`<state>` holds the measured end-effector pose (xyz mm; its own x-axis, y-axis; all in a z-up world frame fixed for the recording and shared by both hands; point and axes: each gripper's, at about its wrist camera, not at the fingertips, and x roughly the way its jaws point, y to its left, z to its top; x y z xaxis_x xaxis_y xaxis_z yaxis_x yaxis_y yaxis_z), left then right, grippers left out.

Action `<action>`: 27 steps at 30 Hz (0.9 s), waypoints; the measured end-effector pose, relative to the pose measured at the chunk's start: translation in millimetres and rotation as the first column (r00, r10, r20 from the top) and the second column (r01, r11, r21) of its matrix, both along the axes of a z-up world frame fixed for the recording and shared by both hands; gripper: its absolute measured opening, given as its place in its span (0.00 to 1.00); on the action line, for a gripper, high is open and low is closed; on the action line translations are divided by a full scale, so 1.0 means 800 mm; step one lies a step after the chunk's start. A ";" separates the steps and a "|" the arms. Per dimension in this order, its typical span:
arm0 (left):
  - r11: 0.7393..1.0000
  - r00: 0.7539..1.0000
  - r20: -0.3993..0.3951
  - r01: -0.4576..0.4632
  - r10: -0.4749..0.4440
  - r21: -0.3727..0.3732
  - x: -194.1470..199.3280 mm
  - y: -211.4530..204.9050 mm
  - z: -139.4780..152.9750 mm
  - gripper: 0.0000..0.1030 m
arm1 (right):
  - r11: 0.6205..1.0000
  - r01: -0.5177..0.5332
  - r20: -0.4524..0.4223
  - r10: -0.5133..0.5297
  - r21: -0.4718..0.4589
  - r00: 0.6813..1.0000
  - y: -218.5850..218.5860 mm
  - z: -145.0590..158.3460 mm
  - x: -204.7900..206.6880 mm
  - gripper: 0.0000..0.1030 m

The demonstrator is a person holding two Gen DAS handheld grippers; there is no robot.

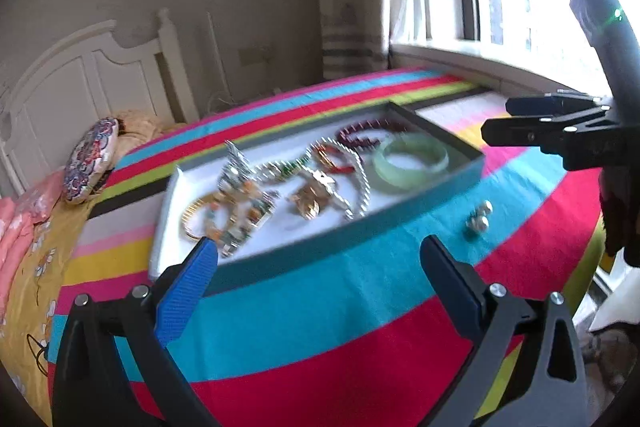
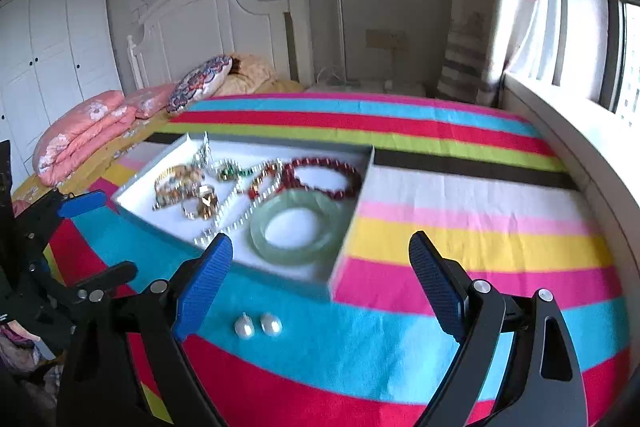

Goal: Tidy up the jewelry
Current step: 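Lower the right tool onto the pearl earrings and close it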

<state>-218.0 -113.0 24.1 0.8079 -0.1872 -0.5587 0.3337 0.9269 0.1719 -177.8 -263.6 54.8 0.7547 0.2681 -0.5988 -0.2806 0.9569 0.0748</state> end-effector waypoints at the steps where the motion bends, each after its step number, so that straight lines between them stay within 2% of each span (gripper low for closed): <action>1: 1.000 1.000 0.001 0.003 -0.003 0.013 0.000 -0.003 -0.002 0.97 | 1.000 0.003 -0.009 -0.003 -0.011 1.000 -0.001 -0.005 -0.002 0.83; 5: 0.999 1.000 -0.004 0.008 -0.008 0.037 0.002 -0.007 -0.008 0.97 | 0.998 -0.001 -0.050 -0.002 -0.059 0.999 -0.001 -0.023 -0.006 0.83; 7: 0.999 1.000 -0.016 0.007 -0.006 0.037 0.005 -0.007 -0.010 0.97 | 0.993 -0.020 -0.077 0.011 -0.119 0.997 0.006 -0.032 -0.010 0.82; 10: 0.999 1.000 -0.018 0.007 -0.007 0.033 0.008 -0.006 -0.010 0.97 | 0.978 -0.048 -0.111 0.026 -0.205 0.994 0.018 -0.044 -0.013 0.65; 11: 0.999 1.000 -0.020 0.008 -0.008 0.031 0.008 -0.005 -0.010 0.97 | 0.975 -0.070 -0.126 0.044 -0.209 0.991 0.021 -0.049 -0.015 0.60; 14: 0.999 1.000 -0.024 0.011 -0.011 0.030 0.009 -0.005 -0.010 0.97 | 0.976 -0.099 -0.137 0.073 -0.192 0.988 0.026 -0.053 -0.018 0.53; 21: 0.999 0.999 -0.038 0.019 -0.018 0.026 0.008 -0.004 -0.010 0.97 | 0.969 -0.148 -0.141 0.121 -0.200 0.983 0.047 -0.050 -0.012 0.43; 25: 0.995 0.988 -0.141 0.057 -0.068 -0.081 0.012 -0.001 -0.013 0.97 | 0.969 -0.168 -0.144 0.143 -0.180 0.979 0.053 -0.051 -0.008 0.31; 27: 0.991 0.981 -0.167 0.078 -0.096 -0.112 0.014 -0.005 -0.014 0.97 | 0.971 -0.178 -0.146 0.155 -0.159 0.977 0.054 -0.051 -0.010 0.25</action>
<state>-206.9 -116.6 12.6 0.6794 -0.3174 -0.6615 0.4300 0.9028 0.0085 -185.7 -220.3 14.4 0.6195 0.2687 -0.7376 -0.4353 0.8995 -0.0380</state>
